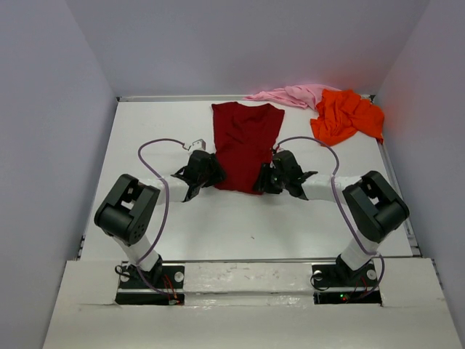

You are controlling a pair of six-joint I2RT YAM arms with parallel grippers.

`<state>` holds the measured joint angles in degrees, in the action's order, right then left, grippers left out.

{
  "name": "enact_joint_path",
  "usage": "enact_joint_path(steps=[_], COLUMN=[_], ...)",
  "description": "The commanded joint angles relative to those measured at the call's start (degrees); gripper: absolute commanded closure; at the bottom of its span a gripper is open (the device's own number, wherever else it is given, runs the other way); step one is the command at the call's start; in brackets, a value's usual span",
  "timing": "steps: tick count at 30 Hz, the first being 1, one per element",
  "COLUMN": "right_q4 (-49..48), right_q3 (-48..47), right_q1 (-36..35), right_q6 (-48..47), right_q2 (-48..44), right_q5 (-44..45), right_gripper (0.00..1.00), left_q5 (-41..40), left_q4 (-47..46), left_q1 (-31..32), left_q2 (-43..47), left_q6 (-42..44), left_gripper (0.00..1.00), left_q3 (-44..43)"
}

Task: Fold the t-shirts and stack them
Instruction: Pick up the 2/3-rectangle-folded T-shirt from the center of the board.

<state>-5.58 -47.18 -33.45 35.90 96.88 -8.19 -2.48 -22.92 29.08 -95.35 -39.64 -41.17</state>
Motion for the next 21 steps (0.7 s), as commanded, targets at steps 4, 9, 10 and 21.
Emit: enact_joint_path(steps=[4, 9, 10, 21], right_q4=[2.5, 5.3, 6.9, 12.8], right_q3=[2.3, 3.1, 3.1, 12.4], right_q1=[-0.6, -0.6, -0.6, -0.6], right_q6=[1.1, 0.5, 0.4, 2.3], right_q2=[1.9, -1.2, -1.9, -17.6], right_q5=[-0.7, 0.6, 0.6, -2.7], right_gripper=[1.0, 1.0, 1.0, 1.0], left_q5=[-0.9, 0.4, 0.7, 0.1], left_q4=[0.8, 2.0, 2.1, 4.9], left_q1=[-0.3, -0.3, 0.1, 6.8], left_q2=[-0.1, 2.7, 3.6, 27.8], left_q6=[1.1, -0.3, -0.8, -9.0], left_gripper=[0.82, 1.0, 1.0, 1.0], left_q3=[-0.1, 2.7, 3.5, 19.1])
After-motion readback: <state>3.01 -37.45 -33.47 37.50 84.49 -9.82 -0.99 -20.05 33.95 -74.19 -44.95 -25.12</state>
